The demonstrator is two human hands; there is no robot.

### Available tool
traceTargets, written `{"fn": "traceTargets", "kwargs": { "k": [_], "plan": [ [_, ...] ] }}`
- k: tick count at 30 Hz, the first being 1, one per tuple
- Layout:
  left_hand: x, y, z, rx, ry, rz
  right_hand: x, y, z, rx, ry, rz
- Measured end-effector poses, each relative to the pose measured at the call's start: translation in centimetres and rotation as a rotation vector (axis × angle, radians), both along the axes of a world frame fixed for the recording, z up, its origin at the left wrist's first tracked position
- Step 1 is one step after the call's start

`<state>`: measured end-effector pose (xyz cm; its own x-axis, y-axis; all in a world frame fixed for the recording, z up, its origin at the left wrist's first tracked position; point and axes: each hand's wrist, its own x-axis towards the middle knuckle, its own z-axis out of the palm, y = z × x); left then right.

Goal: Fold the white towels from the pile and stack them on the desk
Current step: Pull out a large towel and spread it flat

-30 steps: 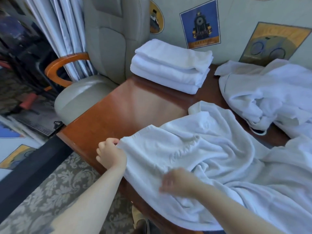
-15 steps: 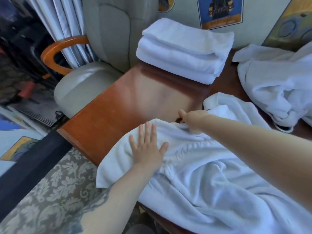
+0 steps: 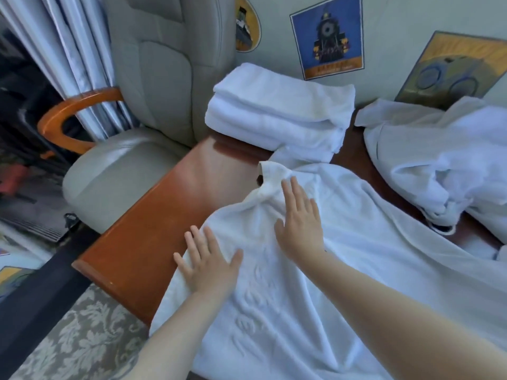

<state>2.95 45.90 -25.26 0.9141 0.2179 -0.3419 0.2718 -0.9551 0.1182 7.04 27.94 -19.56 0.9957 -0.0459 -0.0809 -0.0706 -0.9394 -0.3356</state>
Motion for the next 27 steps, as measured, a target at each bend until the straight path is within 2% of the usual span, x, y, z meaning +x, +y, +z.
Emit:
{"fn": "traceTargets", "kwargs": {
  "k": [2, 3, 4, 6, 7, 9, 11, 12, 13, 15, 18, 20, 22, 23, 25, 27],
  "plan": [
    [0.6, 0.7, 0.1, 0.020, 0.014, -0.024, -1.4, -1.1, -0.6, -0.010, 0.212, 0.099],
    [0.9, 0.7, 0.3, 0.025, 0.020, -0.025, -2.4, -1.4, -0.9, 0.018, 0.215, 0.126],
    [1.2, 0.7, 0.7, 0.025, 0.020, -0.017, -3.5, -1.8, -1.0, 0.072, 0.100, 0.098],
    [2.0, -0.3, 1.6, 0.016, -0.008, -0.004, -6.1, -3.4, -0.4, 0.160, -0.176, -0.126],
    [2.2, -1.3, 2.2, 0.015, -0.049, -0.019, -7.5, -4.5, -0.3, 0.148, -0.244, -0.233],
    [1.4, -4.8, 3.3, -0.041, -0.142, -0.116, -11.3, -7.0, -0.6, 0.057, -0.141, -0.364],
    [-1.4, -10.0, 4.2, -0.161, -0.160, -0.330, -15.2, -9.3, -1.3, 0.166, 0.039, -0.442],
    [-3.6, -13.0, 4.4, -0.205, -0.142, -0.472, -17.0, -10.3, -1.3, 0.263, 0.027, -0.437],
    [-6.2, -15.9, 4.5, -0.240, -0.122, -0.617, -18.7, -11.3, -0.7, 0.386, -0.077, -0.451],
    [-11.5, -20.9, 4.4, -0.302, -0.071, -0.855, -21.6, -14.1, 1.1, 0.416, -0.324, -0.591],
    [-16.9, -26.7, 4.2, -0.347, -0.023, -0.982, -27.0, -20.9, 3.5, 0.234, -0.572, -0.825],
    [-18.9, -30.8, 4.7, -0.377, -0.073, -1.031, -31.5, -27.0, 4.4, 0.138, -0.620, -1.035],
    [-20.8, -35.6, 5.2, -0.400, -0.098, -1.092, -35.5, -32.5, 4.5, 0.193, -0.474, -1.227],
    [-22.0, -37.9, 5.4, -0.393, -0.091, -1.105, -36.7, -34.4, 4.2, 0.312, -0.334, -1.272],
    [-24.2, -41.6, 5.4, -0.315, -0.074, -1.072, -37.8, -36.1, 3.4, 0.638, -0.068, -1.163],
    [-25.2, -43.8, 4.6, -0.182, -0.123, -0.952, -37.8, -36.5, 2.6, 0.855, 0.054, -0.975]
  ]
}}
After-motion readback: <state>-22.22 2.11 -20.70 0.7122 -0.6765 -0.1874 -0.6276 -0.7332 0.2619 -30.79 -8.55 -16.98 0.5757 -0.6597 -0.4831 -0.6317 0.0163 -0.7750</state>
